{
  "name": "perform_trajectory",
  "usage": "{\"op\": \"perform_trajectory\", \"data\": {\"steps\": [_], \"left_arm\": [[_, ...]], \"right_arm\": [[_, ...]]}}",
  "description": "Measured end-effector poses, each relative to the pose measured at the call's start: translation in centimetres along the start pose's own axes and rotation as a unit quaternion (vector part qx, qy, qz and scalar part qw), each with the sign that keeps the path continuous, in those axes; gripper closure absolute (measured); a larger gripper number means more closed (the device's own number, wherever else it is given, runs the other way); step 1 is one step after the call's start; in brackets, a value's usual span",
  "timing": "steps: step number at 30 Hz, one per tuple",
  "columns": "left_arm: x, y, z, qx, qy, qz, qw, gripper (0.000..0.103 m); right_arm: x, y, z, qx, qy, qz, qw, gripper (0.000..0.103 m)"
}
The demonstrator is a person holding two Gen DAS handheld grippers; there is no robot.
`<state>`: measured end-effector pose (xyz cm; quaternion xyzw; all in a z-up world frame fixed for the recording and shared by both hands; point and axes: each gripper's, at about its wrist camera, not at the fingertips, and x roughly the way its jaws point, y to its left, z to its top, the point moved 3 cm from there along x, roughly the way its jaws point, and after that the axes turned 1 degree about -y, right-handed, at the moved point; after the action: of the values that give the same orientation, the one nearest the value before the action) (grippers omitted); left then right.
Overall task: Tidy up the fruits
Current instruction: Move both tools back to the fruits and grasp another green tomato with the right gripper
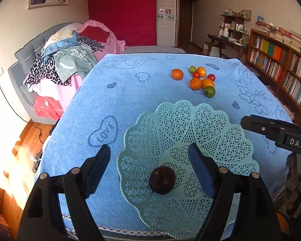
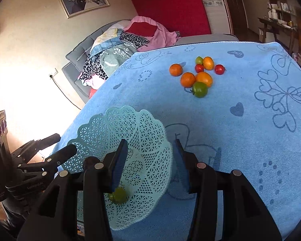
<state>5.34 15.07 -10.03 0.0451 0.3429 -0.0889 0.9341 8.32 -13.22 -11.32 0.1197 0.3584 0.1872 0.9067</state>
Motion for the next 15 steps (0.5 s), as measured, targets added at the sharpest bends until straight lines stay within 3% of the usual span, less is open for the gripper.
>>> {"op": "perform_trajectory", "data": {"steps": [15], "left_arm": [[3.2,-0.1,4.7,0.033,0.006,-0.015,0.9993,0.024]], "right_arm": [[3.7,-4.8,4.9,0.014,0.011,-0.058,0.998,0.055]]}}
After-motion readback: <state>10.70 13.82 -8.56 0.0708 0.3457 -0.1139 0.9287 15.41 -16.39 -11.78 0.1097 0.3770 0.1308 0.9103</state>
